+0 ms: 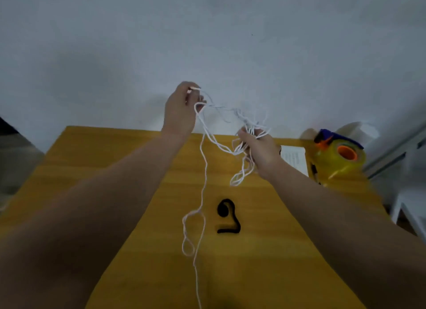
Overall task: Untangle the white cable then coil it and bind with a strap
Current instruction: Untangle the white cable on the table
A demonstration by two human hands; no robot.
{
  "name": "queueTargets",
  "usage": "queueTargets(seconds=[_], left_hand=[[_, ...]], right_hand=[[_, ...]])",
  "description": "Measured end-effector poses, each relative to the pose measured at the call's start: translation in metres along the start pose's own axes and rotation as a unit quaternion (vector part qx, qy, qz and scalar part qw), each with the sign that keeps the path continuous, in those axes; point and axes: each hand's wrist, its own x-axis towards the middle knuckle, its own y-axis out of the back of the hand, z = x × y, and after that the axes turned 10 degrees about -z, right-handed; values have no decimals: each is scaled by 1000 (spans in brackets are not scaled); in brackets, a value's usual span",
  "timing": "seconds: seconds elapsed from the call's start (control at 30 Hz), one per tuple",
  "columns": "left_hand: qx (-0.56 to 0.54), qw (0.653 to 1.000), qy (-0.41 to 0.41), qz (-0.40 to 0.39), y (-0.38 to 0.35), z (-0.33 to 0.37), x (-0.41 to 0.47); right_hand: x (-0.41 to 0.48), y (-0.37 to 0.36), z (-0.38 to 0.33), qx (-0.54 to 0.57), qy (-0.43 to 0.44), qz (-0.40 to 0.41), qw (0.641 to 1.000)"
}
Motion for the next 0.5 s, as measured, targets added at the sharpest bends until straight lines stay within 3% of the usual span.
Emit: queueTargets(seconds=[0.07, 0.13, 0.23, 0.33, 0.5], left_hand=[[63, 995, -78, 19, -2, 4, 8], [113, 988, -103, 33, -2, -3, 9], [154, 978, -130, 47, -3, -31, -4], [242, 947, -213, 16, -1, -76, -24], [293, 939, -149, -102, 2, -145, -71]], right_hand=[[6, 0, 5, -16, -3, -28, 999], [11, -3, 14, -17, 10, -35, 999], [18, -7, 44, -54, 42, -7, 998], [26, -7, 85, -91, 60, 21, 994], [24, -3, 147, -128, 130, 27, 983]])
